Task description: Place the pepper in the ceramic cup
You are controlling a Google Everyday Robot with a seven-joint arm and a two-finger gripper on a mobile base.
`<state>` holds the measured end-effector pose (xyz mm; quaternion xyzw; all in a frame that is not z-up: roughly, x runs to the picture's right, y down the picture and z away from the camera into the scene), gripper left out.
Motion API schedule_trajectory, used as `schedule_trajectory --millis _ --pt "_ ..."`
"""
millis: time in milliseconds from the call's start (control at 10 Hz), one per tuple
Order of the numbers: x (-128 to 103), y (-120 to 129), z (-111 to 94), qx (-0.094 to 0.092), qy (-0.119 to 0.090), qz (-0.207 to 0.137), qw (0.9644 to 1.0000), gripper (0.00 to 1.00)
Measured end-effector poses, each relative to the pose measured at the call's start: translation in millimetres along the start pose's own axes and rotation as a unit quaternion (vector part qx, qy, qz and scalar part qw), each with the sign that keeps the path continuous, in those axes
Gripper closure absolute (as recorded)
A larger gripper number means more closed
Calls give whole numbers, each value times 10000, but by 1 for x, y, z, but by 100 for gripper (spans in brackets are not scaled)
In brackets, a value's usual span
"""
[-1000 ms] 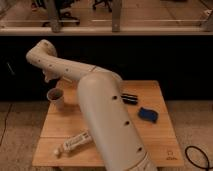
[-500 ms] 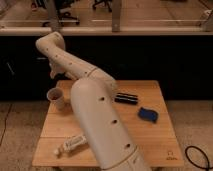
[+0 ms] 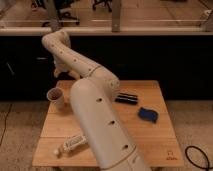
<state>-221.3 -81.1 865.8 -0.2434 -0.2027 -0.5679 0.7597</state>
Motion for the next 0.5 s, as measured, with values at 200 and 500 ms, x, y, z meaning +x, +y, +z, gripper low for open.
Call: schedule_trajectory --millis 200,500 --pt "-1 6 -4 21 13 7 10000 20" --pt "-7 17 -12 88 39 -42 9999 20"
